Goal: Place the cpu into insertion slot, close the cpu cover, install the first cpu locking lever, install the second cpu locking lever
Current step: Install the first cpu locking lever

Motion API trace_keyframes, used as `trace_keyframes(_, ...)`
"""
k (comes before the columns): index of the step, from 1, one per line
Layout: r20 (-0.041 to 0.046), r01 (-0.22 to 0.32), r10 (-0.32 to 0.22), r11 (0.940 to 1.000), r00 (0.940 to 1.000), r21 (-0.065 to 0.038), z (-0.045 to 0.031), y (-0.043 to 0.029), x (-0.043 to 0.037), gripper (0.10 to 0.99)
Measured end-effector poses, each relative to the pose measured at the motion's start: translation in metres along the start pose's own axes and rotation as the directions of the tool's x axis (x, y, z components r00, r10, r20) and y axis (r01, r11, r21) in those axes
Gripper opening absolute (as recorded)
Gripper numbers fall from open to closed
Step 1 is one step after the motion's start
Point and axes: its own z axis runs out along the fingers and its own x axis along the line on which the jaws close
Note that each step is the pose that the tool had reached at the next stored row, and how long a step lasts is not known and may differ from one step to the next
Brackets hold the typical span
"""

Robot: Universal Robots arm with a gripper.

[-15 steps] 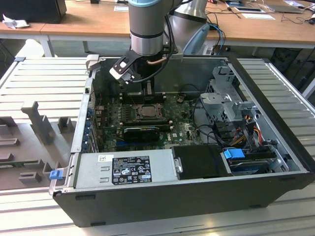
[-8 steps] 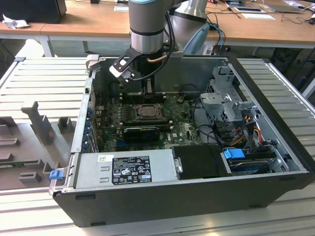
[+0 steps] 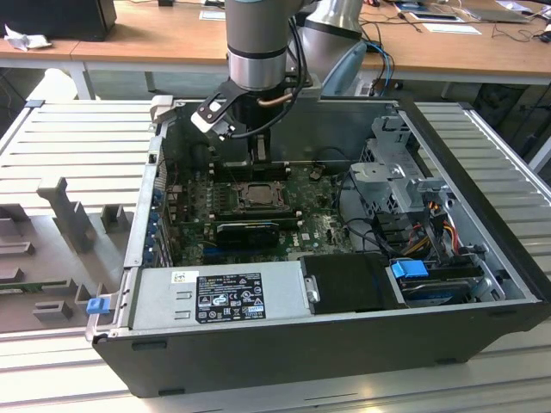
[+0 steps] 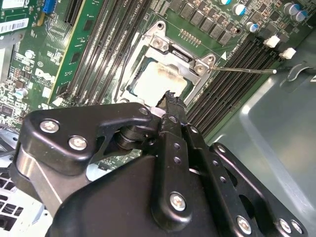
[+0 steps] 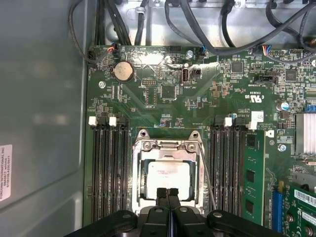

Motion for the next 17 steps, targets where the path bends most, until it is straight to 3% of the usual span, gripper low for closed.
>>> trace_keyframes(14,0.0000,0.000,0.000,1.0000,1.0000,0.000,-0.0096,0.0004,0.0002,0.106)
trace_keyframes(17,0.0005,0.000,0.000,1.0000,1.0000,0.000,-0.0147,0.0007,0.0003,0.106)
